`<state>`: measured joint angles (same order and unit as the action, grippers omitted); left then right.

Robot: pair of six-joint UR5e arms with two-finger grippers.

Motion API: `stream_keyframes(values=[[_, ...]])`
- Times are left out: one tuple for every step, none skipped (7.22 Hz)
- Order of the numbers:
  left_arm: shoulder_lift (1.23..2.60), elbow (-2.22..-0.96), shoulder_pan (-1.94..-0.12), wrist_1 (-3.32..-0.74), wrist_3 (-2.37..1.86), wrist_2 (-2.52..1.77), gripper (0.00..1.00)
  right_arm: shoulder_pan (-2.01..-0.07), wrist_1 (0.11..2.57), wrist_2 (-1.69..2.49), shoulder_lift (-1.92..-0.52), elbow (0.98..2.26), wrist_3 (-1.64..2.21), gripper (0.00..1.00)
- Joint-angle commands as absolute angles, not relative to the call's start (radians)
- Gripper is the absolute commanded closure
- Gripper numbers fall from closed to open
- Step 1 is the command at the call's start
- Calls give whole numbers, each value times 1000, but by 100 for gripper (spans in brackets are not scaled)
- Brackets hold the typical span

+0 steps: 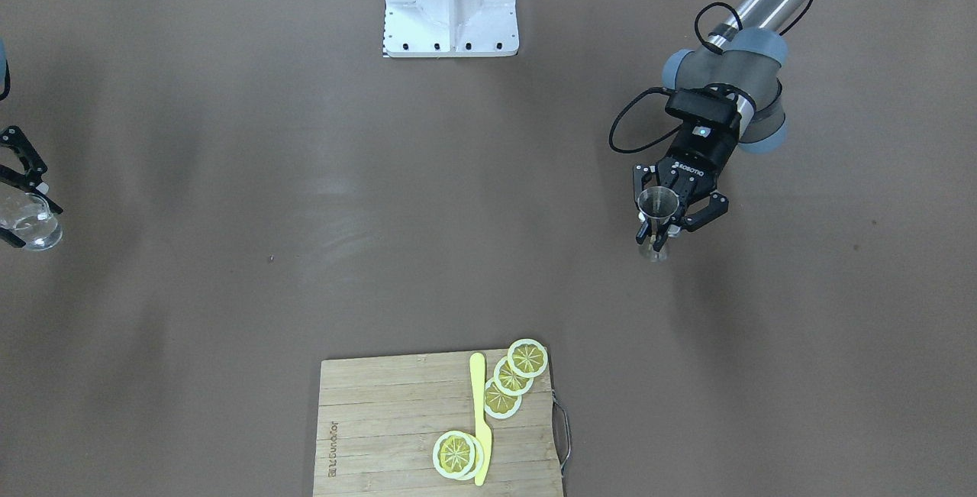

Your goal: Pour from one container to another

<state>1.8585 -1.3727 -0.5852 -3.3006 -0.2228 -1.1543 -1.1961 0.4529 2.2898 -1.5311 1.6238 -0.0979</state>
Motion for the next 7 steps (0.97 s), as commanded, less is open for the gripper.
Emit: stream_keyframes(values=[[1813, -1379, -565, -3315, -230, -1027, 100, -1193, 306, 2283, -1519, 1531, 7, 100], [1801, -1379, -568, -3303, -230, -1026, 100, -1189, 264, 2283, -1514, 1508, 58, 100], [1802, -1379, -566, -3254, -232, -1028, 100, -1178, 233, 2267, -1511, 1494, 98, 100], [1802, -1379, -563, -3207, -232, -1035, 100, -1155, 174, 2247, -1494, 1450, 130, 100], [1805, -1379, -560, -3157, -230, -1038, 100, -1120, 103, 2215, -1476, 1407, 185, 100], [1809, -1379, -546, -3142, -230, -1037, 100, -1086, 74, 2182, -1467, 1395, 216, 100], [1806, -1379, -526, -3136, -229, -1037, 100, -1056, 72, 2145, -1462, 1393, 227, 100]])
